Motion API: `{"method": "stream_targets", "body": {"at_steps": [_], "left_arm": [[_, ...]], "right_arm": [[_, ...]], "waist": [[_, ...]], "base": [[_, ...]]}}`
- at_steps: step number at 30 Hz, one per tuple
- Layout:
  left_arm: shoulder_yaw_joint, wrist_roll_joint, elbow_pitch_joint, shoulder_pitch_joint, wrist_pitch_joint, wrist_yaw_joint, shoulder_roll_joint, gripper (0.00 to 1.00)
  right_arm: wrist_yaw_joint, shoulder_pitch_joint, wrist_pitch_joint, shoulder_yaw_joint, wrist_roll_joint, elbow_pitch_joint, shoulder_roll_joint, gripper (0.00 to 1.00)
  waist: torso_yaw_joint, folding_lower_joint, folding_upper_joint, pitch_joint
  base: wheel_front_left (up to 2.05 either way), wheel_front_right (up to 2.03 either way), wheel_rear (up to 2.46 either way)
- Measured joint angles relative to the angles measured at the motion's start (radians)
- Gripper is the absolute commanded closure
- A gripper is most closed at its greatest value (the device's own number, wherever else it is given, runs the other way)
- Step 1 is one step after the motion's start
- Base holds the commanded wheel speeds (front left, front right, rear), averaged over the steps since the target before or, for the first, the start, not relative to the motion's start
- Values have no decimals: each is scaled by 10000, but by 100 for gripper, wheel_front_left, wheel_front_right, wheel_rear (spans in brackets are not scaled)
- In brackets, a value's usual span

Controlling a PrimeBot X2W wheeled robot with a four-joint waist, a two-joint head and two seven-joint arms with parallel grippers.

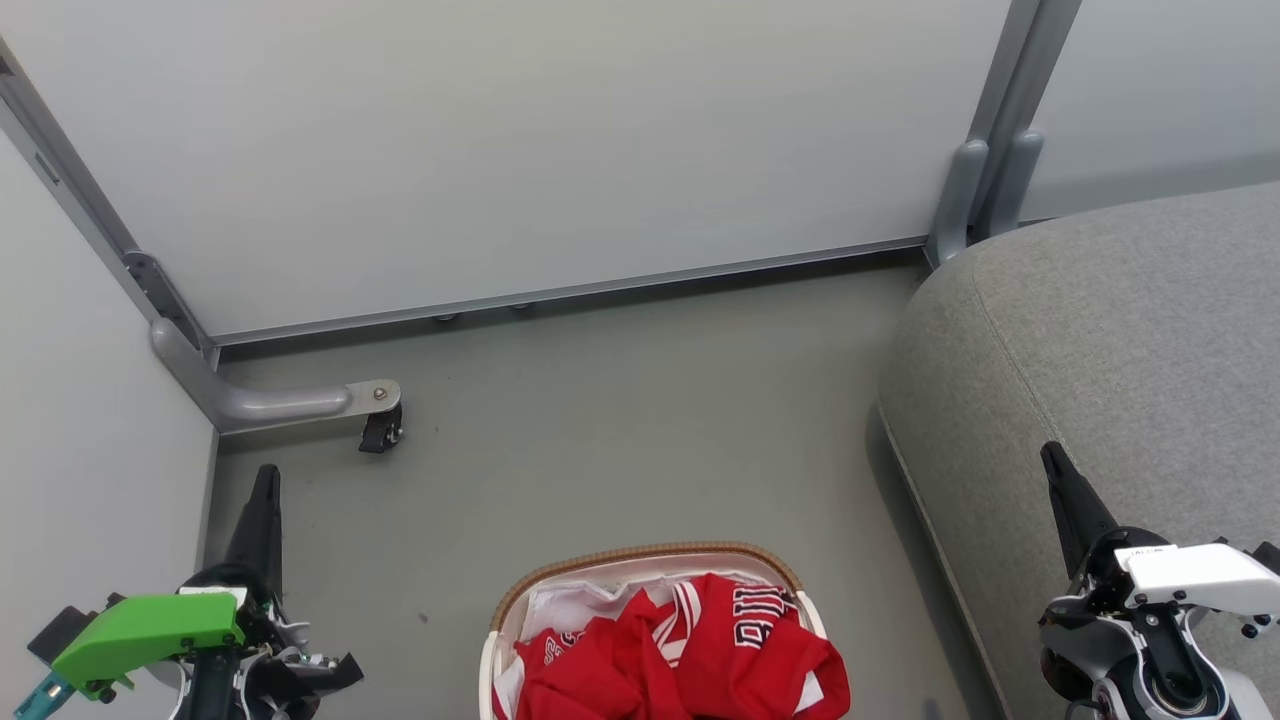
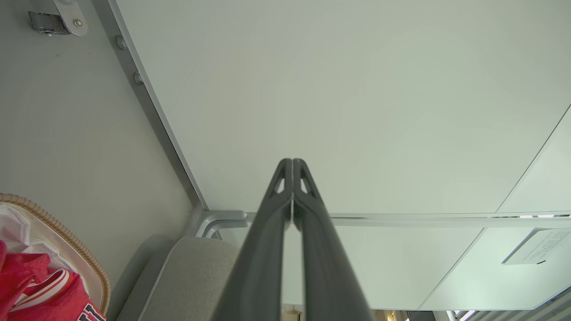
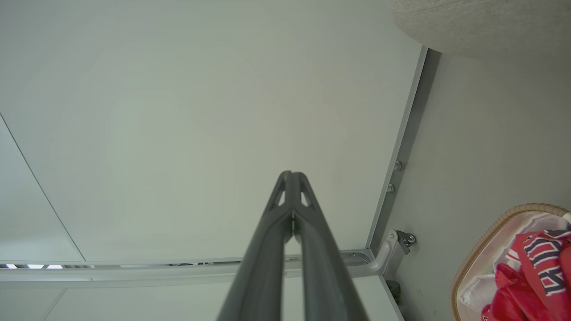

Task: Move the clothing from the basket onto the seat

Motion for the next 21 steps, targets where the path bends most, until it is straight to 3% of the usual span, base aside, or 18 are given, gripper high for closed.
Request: {"method": "stream_targets", "body": {"at_steps": [18,19,21], "left_arm": [[4,2,0,0,0,0,-2,100],[-4,-2,36,14,0,2,-8,0],[-15,-2,242,150,-2,10,-50,0]], "right_arm": [[0,0,0,-2,0,0,0,100],[0,3,-2,0,2,42,12,0],[0,63,-2,10,2,224,75,0]], "waist": [[0,0,0,0],[0,0,0,0],[0,0,0,0]], "base": [[0,0,0],[0,0,0],[0,0,0]]}}
